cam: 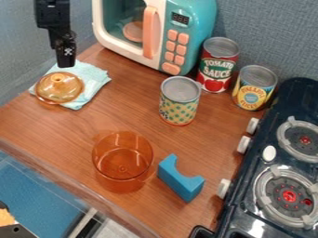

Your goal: Move the orange pot to the bottom left corner of the table

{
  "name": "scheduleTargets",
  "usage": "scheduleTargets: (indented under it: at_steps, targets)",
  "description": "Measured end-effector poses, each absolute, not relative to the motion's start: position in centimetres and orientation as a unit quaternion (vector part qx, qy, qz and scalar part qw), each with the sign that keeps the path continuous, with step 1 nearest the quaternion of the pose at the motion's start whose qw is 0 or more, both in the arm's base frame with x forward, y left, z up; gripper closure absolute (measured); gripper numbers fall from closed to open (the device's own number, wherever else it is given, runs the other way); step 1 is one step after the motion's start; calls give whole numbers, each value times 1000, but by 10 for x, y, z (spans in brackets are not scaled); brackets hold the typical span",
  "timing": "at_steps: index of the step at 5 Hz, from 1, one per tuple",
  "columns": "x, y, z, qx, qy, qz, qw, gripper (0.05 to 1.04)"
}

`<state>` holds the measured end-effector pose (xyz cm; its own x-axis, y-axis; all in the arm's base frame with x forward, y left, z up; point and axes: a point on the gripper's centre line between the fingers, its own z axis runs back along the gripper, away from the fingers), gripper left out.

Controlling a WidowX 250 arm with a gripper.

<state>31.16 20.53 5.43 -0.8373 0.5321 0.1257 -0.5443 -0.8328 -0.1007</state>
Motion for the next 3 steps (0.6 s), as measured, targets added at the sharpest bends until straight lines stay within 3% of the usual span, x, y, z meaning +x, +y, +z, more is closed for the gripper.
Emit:
scheduleTargets:
  at_steps: [2,3]
  targets:
    - [294,183,38,58,-44,949,308,83]
    - [285,163,73,20,-45,943,328,82]
